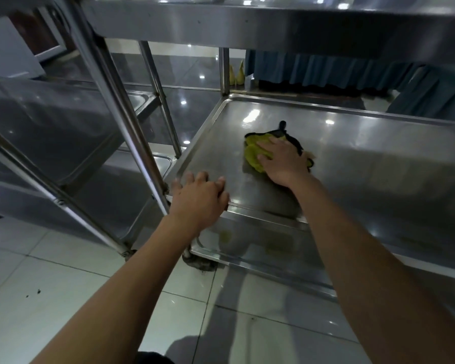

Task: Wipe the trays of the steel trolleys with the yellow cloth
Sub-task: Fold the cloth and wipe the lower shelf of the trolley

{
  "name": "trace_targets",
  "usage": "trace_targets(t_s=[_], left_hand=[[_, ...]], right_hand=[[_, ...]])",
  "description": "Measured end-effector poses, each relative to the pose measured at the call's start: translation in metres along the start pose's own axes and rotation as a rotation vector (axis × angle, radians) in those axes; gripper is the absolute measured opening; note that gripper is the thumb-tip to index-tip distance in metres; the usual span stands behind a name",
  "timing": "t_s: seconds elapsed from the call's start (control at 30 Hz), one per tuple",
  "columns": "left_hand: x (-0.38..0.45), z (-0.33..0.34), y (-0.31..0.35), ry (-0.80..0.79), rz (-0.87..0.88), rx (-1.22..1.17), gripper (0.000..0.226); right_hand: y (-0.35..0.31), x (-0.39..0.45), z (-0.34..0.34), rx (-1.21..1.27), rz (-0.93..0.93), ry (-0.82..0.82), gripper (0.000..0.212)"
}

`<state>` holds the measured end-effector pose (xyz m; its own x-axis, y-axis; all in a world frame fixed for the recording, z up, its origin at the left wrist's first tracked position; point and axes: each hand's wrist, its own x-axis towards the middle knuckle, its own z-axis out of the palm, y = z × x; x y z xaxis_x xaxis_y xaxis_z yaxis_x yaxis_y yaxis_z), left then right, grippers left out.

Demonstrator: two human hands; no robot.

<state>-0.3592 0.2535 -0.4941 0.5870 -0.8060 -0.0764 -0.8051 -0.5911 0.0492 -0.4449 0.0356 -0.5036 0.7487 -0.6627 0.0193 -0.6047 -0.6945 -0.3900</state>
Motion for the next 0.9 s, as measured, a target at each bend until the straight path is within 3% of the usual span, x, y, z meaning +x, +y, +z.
trace_targets(t_s=[0.17,0.33,0.67,0.9], left_hand=[[0.004,-0.008,0.064,0.131,0.221,-0.094,0.033],[0.013,-0.009,0.138,0.009,0.255,-0.071,0.047],[0.017,0.003,0.144,0.131,0.250,-0.030,0.043],[0.014,0.002,0.141,0.108,0.310,-0.012,0.053]], right_hand=[[0.052,-0.046,-0.027,0.003,0.085,0.028,0.048],[0.101,-0.081,-0.044,-0.004,0.204,0.048,0.049],[0.219,-0.161,-0.086,0.018,0.439,0.179,0.050],[0.218,-0.168,-0.087,-0.073,0.423,0.173,0.052]])
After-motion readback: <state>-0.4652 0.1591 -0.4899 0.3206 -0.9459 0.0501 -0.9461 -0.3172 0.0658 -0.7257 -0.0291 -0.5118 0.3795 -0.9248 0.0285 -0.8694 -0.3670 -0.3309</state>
